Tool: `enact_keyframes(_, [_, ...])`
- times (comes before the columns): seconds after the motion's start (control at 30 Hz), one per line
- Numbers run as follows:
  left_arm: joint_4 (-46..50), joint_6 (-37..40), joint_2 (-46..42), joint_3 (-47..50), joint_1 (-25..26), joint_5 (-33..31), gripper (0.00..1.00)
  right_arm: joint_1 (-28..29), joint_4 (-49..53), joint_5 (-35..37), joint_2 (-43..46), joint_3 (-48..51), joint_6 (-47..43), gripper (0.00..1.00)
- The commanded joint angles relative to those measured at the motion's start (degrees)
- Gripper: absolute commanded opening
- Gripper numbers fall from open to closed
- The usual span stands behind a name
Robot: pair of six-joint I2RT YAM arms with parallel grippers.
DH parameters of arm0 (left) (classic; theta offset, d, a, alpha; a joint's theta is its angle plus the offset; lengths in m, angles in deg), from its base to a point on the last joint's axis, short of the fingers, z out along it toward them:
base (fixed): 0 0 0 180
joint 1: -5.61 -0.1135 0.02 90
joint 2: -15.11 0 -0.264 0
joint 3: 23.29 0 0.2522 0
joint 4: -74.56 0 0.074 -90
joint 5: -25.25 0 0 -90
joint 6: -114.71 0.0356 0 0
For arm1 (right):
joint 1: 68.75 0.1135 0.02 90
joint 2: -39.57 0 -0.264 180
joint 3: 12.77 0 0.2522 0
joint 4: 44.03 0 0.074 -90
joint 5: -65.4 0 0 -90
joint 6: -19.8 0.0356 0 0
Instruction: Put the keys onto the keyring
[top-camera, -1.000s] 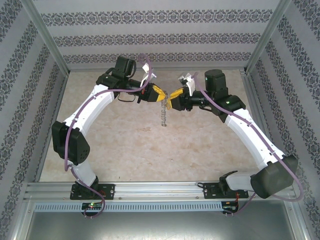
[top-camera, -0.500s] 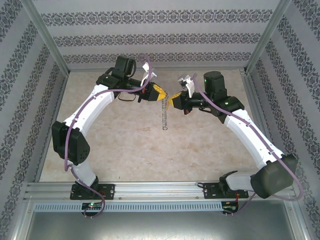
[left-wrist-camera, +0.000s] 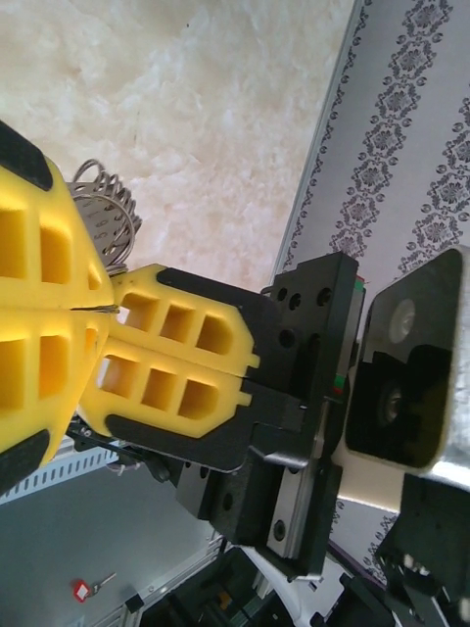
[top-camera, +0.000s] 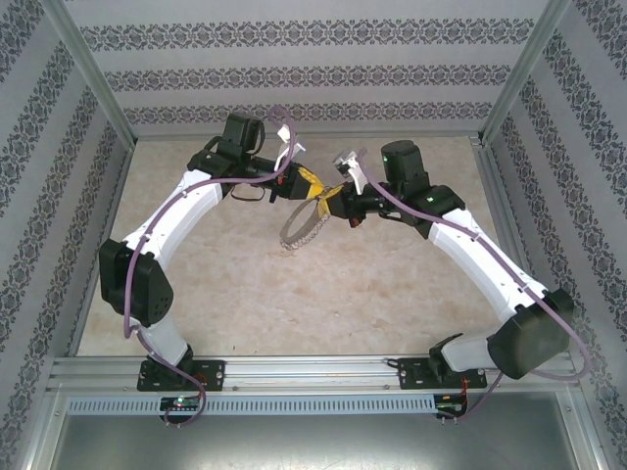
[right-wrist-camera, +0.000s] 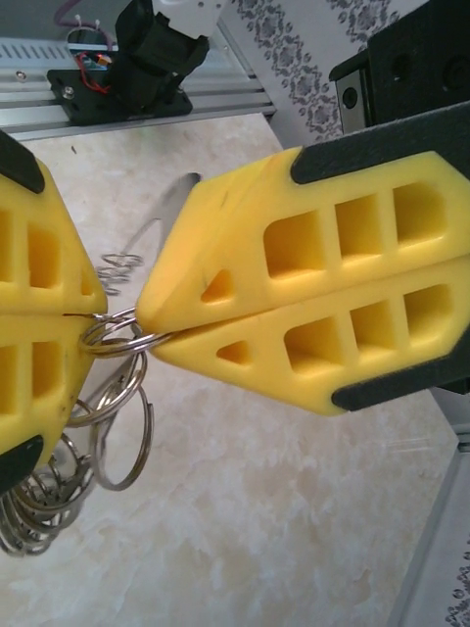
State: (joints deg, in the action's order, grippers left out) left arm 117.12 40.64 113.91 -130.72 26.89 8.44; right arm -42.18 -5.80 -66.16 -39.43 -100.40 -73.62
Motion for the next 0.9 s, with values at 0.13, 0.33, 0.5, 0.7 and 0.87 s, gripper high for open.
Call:
enact_keyframes(0.13, [-7.8, -2.6, -2.7, 1.3, 0.7, 0.4, 0.00, 3.6, -2.2, 3.5, -2.7, -3.4, 1.1, 0.20])
enact_keyframes(0.33, [-7.8, -2.4, -2.6, 1.6, 0.7, 0.0, 0.00, -0.1, -4.5, -0.8, 1.5, -0.8, 3.5, 0.34])
enact_keyframes(0.5, [-7.9, -2.2, -2.9, 1.9, 0.7, 0.3, 0.00, -7.8, -9.6, -6.7, 7.5, 3.3, 7.9, 0.37])
enact_keyframes(0.7, [-8.1, -2.3, -3.3, 2.1, 0.7, 0.2, 0.00, -10.3, -11.3, -8.7, 7.4, 3.2, 9.2, 0.32])
enact_keyframes(0.87, [-8.2, -2.6, -3.3, 1.9, 0.8, 0.2, 0.00, -9.5, -14.6, -12.7, 4.9, 3.7, 10.1, 0.30])
